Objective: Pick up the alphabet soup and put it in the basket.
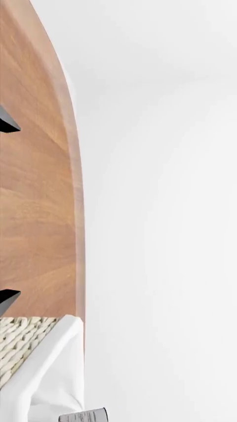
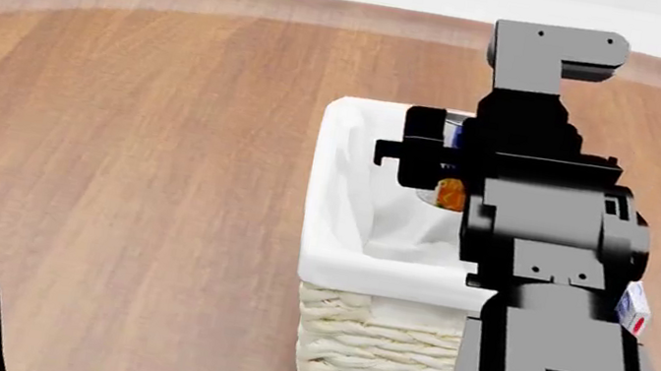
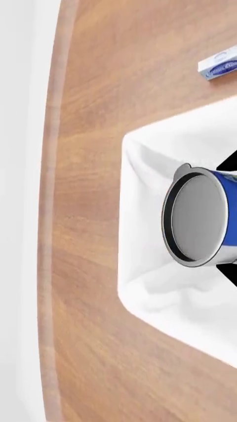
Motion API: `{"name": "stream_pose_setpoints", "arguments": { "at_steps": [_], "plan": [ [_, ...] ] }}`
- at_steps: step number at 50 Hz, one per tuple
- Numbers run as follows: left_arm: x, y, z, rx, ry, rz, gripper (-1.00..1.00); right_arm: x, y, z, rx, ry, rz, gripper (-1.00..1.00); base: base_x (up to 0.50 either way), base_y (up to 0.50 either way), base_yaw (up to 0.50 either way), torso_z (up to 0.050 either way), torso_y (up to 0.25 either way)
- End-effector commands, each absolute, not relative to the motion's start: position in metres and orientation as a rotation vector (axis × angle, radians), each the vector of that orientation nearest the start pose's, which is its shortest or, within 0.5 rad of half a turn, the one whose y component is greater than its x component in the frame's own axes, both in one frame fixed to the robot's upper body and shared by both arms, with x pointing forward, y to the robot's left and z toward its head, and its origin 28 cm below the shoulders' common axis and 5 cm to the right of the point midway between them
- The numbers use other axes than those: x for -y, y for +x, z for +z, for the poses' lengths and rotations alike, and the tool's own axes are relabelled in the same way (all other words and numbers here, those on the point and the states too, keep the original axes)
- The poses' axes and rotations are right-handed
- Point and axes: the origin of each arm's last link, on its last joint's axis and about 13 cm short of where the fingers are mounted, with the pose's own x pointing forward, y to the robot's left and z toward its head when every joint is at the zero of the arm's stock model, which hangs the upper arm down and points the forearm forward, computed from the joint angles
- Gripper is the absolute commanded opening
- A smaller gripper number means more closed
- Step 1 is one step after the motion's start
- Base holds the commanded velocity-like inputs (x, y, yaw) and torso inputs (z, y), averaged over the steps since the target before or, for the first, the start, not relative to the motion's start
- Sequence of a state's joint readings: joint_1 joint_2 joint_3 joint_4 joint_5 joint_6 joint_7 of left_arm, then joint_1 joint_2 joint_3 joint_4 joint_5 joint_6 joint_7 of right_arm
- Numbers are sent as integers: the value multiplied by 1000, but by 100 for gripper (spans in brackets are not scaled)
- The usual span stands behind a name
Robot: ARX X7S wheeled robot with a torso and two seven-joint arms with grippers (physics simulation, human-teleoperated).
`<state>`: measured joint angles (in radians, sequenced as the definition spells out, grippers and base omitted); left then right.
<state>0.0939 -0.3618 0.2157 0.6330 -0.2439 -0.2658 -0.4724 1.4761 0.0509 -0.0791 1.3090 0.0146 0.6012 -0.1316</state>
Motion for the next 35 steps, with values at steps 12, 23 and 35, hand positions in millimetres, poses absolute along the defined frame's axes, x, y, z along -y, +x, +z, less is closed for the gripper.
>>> {"name": "stream_pose_setpoints", "arguments": {
  "at_steps": [12, 23, 35],
  "plan": [
    [-211, 172, 101, 195, 32, 91, 100, 121, 421, 199, -471, -32, 90, -100, 0, 0, 0, 0, 1],
    [-211, 172, 101, 193, 32, 88, 100, 121, 421, 195, -477, -25, 87, -100, 0, 0, 0, 0, 1],
    [-211, 172, 101, 192, 32, 88, 100, 123, 420, 192, -478, -16, 72, 100, 0, 0, 0, 1, 0]
  ]
}}
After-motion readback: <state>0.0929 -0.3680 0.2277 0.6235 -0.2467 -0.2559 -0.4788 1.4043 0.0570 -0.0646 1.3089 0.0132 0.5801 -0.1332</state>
